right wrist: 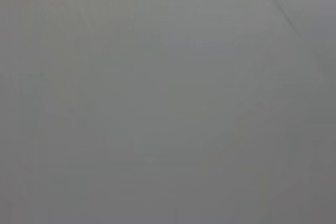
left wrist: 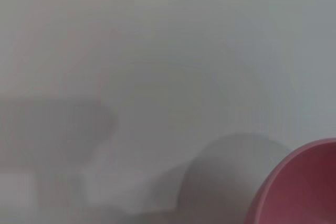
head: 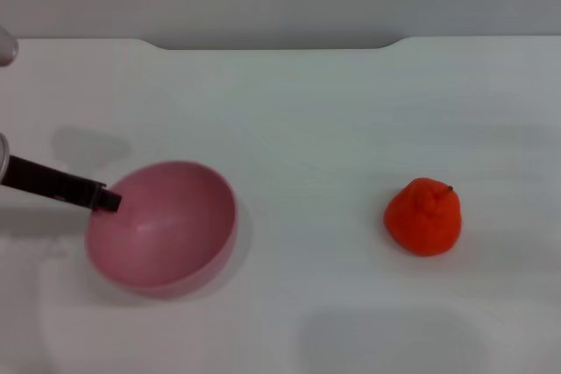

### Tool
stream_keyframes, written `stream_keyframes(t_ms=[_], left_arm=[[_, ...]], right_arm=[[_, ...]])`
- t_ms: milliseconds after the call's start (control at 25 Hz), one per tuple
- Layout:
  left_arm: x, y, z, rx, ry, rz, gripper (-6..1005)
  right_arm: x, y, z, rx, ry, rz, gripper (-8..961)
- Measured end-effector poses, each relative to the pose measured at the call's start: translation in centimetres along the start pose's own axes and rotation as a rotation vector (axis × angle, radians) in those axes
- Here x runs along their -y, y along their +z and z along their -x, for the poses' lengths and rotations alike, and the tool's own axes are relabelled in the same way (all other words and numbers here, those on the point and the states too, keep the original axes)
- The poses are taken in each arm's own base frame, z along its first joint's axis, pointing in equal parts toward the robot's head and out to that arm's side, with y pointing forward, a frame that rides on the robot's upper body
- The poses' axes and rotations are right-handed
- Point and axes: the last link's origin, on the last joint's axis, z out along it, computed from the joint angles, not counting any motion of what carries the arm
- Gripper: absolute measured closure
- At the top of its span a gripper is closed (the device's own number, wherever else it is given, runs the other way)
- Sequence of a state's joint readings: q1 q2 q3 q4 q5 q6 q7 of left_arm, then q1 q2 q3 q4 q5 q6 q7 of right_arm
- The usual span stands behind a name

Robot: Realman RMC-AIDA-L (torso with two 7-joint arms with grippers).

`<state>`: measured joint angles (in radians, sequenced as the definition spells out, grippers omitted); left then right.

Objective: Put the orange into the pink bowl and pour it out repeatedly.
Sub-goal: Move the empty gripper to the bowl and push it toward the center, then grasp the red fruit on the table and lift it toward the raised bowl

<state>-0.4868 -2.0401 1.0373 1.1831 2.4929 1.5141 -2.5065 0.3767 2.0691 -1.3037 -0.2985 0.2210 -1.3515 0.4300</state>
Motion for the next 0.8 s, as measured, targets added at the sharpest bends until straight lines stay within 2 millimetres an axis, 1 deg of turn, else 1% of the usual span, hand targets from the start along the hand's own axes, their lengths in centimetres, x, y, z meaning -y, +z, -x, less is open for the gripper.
stream_keyframes(t_ms=[80, 160, 240, 280, 360, 440, 560, 600, 640, 680, 760, 800], left_arm=[[0.0, -0.3, -0.4, -0.021, 0.007, -0.006, 957], [-0.2, -0.7, -1.2, -0.044, 0.025, -0.011, 957], [-0.5, -0.9, -2.0, -0.058, 0.047, -0.012, 957], [-0.7, -1.1, -2.5, -0.064, 0.059, -0.012, 957], [-1.0, -1.1, -3.3, -0.075, 0.078, -0.014, 957], [-1.1, -1.2, -3.8, -0.085, 0.09, -0.017, 957], [-1.5, -1.3, -4.7, -0.102, 0.116, -0.018, 957], [-1.5, -1.3, -4.7, -0.102, 0.116, -0.018, 957], [-1.8, -1.4, -5.3, -0.11, 0.13, -0.016, 957], [-1.8, -1.4, -5.3, -0.11, 0.13, -0.016, 957], [-2.1, -1.5, -5.9, -0.119, 0.146, -0.016, 957], [-2.2, -1.5, -6.1, -0.122, 0.151, -0.016, 957]], right_arm=[[-0.4, 0.5, 0.3, 0.006, 0.046, 0.04, 419], [-0.9, 1.4, 1.0, -0.002, 0.127, 0.131, 420], [-1.7, 3.0, 2.2, -0.043, 0.259, 0.283, 421], [-2.1, 4.0, 3.1, -0.072, 0.328, 0.371, 422], [-3.5, 5.9, 4.8, -0.158, 0.402, 0.554, 423], [-5.5, 7.6, 6.7, -0.273, 0.418, 0.746, 424], [-8.4, 9.2, 8.8, -0.482, 0.329, 0.966, 426], [-9.2, 9.4, 8.9, -0.585, 0.273, 1.017, 427], [-10.0, 9.6, 9.0, -0.669, 0.215, 1.052, 427], [-10.6, 9.7, 9.0, -0.76, 0.142, 1.077, 428], [-11.8, 9.7, 8.3, -0.94, -0.026, 1.094, 429], [-12.2, 9.7, 8.0, -1.004, -0.089, 1.087, 430]])
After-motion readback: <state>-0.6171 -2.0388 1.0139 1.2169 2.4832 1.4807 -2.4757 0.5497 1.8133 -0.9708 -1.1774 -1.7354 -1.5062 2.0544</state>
